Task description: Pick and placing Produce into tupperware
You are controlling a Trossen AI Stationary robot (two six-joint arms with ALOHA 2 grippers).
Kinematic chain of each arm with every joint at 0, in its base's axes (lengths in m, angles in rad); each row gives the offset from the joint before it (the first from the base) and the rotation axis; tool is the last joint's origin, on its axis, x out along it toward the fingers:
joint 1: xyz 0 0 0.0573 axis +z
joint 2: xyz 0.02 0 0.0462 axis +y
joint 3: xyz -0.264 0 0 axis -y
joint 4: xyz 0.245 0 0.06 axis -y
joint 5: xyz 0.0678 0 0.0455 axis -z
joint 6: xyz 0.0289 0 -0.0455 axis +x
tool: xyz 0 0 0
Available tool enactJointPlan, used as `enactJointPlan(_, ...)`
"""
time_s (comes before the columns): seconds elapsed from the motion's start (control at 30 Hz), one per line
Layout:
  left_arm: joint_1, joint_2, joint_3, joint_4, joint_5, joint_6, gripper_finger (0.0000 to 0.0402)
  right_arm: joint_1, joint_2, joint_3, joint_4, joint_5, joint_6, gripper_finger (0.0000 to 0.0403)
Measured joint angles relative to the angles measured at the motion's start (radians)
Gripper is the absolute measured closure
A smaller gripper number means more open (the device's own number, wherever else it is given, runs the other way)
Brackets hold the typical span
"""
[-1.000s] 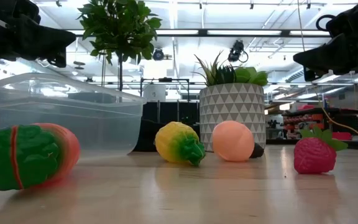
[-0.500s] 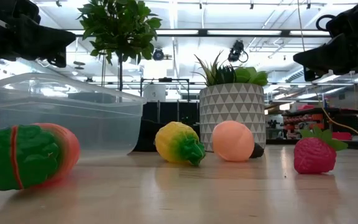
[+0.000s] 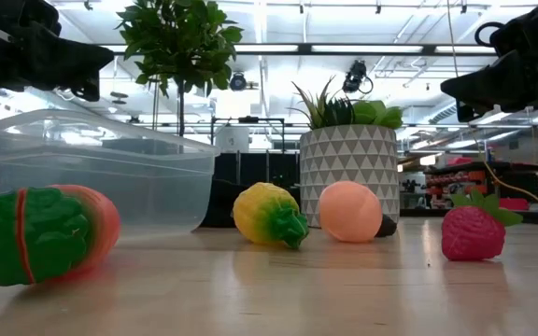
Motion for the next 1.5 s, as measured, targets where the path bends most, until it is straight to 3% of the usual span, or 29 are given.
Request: enactJointPlan(1.5,0.000,0.000,0.000,0.000,0.000,0.000,0.0375,0.000,0.000,0.000,0.000,0.000,0.000,0.0385)
